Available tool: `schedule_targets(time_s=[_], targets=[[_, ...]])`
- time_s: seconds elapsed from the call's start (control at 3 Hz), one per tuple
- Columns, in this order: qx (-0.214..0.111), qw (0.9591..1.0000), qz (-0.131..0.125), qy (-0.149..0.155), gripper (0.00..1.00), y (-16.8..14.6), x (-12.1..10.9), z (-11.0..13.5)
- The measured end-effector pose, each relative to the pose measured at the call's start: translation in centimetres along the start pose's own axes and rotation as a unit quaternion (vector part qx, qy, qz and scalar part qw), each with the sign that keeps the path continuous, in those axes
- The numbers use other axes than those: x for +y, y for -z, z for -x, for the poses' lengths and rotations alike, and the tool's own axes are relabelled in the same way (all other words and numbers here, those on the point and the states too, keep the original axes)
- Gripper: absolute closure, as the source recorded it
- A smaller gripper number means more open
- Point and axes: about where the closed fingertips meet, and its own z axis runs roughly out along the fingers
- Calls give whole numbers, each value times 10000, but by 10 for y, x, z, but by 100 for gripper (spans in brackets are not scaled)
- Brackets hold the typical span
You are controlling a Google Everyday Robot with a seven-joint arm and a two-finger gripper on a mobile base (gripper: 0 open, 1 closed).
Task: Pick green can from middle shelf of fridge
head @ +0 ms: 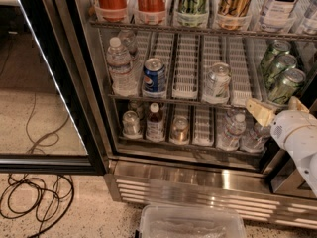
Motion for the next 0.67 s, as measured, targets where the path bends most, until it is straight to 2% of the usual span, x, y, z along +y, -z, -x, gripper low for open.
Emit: schedule_targets(time_s=[0.67], targets=[[-220, 9994, -275, -45, 23, -1, -6, 1]])
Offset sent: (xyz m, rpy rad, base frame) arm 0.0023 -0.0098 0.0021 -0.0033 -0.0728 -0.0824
